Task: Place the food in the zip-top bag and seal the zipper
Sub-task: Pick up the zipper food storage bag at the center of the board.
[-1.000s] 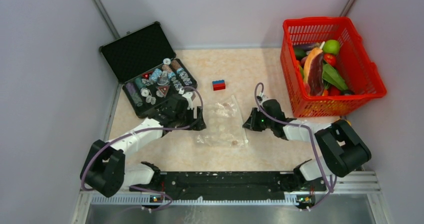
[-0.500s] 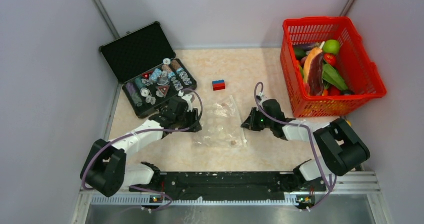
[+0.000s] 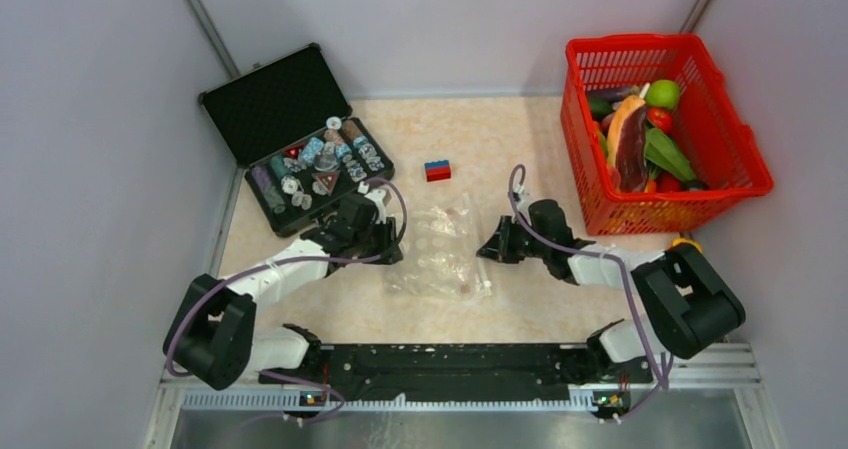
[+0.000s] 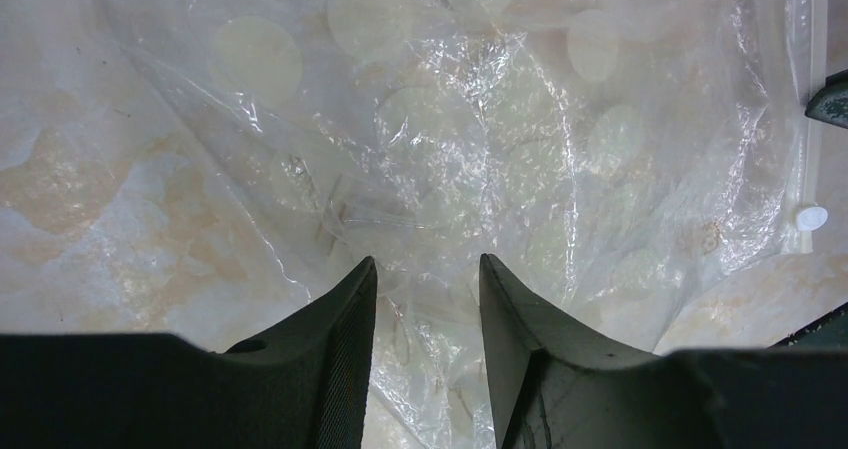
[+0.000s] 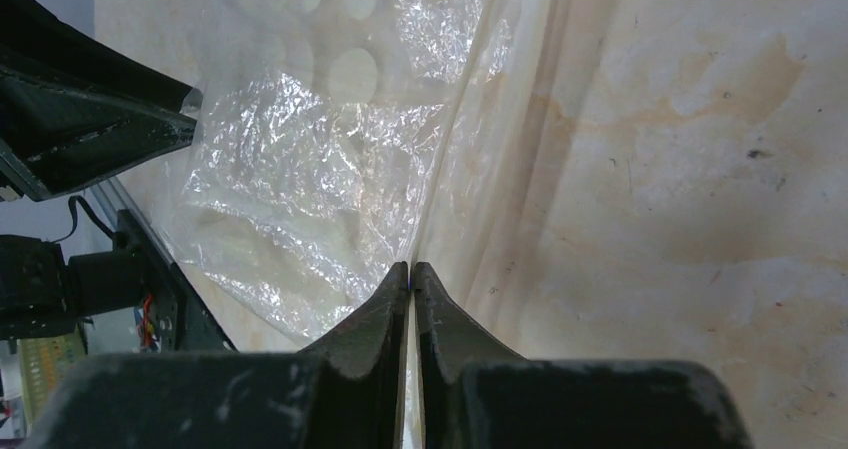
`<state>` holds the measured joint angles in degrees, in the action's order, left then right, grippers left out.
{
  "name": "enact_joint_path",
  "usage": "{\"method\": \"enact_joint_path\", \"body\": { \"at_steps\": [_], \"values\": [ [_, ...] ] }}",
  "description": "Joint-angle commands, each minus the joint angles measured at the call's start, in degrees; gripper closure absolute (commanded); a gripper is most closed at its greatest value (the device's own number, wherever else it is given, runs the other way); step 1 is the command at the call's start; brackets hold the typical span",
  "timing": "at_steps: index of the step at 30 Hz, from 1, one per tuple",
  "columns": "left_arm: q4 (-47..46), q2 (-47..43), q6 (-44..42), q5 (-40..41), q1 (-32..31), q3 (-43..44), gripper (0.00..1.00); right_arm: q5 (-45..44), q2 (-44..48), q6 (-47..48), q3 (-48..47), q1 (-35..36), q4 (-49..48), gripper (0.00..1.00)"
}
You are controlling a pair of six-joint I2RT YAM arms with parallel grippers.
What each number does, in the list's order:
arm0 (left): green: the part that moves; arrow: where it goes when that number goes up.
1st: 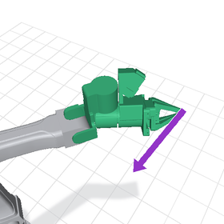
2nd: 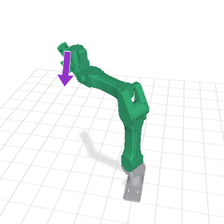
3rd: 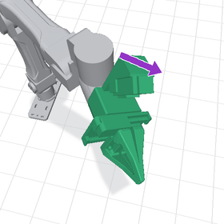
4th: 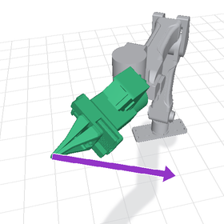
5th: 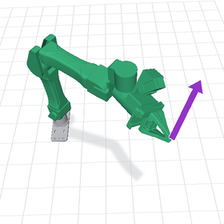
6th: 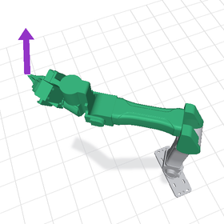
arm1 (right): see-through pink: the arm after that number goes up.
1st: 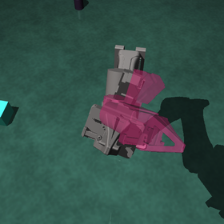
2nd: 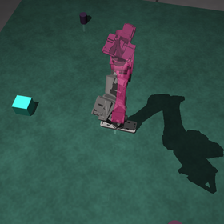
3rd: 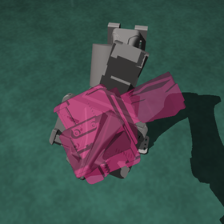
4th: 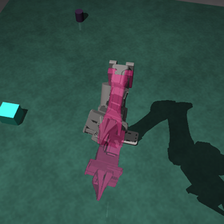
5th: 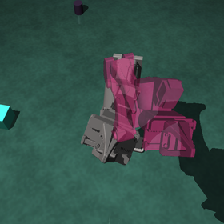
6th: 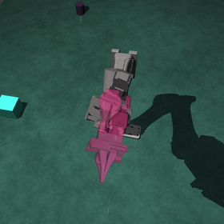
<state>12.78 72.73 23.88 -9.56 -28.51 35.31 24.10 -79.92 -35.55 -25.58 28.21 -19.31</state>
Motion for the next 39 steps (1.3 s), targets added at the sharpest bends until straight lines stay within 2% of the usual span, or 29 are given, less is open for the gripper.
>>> {"method": "enact_joint_path", "body": {
  "at_steps": [1,3,10,12,16,19,21,23,26,28,30,33,39],
  "values": [
    [-3.06,0.89,0.17,-0.74,-0.39,0.37,0.57,2.7,-2.62,-0.43,0.58,-0.35,-5.06,0.93],
    [-3.15,0.92,0.2,-0.57,-0.47,0.3,0.57,1.93,-3.51,-1.92,0.84,-0.35,-5.82,0.88],
    [-3.22,1.06,0.2,-0.48,-0.62,0.37,0.57,-0.27,-4.99,-2.77,0.67,-0.34,-4.65,0.84],
    [-3.2,1.1,0.2,-0.46,-0.62,0.33,0.57,-2.38,-4.75,-2.65,0.48,-0.35,-2.86,0.8],
    [-3.02,0.7,0.37,0.04,-0.67,0.08,0.57,-3.02,-3.46,-1.73,0.74,-0.35,-1.73,0.85],
    [-2.81,0.28,0.59,0.75,-0.66,0.07,0.57,0.35,-1.77,-1.41,0.68,-0.34,-2.27,0.86],
    [-2.53,-0.28,0.79,1.34,-0.62,0.15,0.57,2.63,0.28,-1.68,0.82,-0.35,-2.97,0.91],
    [-2.58,-0.82,1.05,1.92,-0.65,0.19,0.57,4.14,1.95,-2.17,1.33,-0.35,-3.97,1.0],
    [-2.59,-1.7,1.3,2.0,-0.62,0.68,0.56,4.32,4.03,-1.29,1.41,-0.35,-2.63,1.0],
    [-2.5,-2.96,1.5,2.22,-0.64,1.04,0.51,3.13,5.73,-0.19,1.21,-0.34,-0.48,1.0],
    [-1.79,-4.81,1.97,2.9,-0.62,1.84,0.37,1.85,7.69,1.17,0.95,-0.28,1.64,1.0],
    [-0.01,-8.79,2.84,4.69,-0.66,4.21,0.24,0.53,11.49,3.43,1.16,-0.17,3.5,1.0],
    [-1.43,-14.39,6.0,6.04,-3.34,10.4,0.21,-3.47,19.13,8.38,-0.55,1.37,8.81,1.0]
  ]
}}
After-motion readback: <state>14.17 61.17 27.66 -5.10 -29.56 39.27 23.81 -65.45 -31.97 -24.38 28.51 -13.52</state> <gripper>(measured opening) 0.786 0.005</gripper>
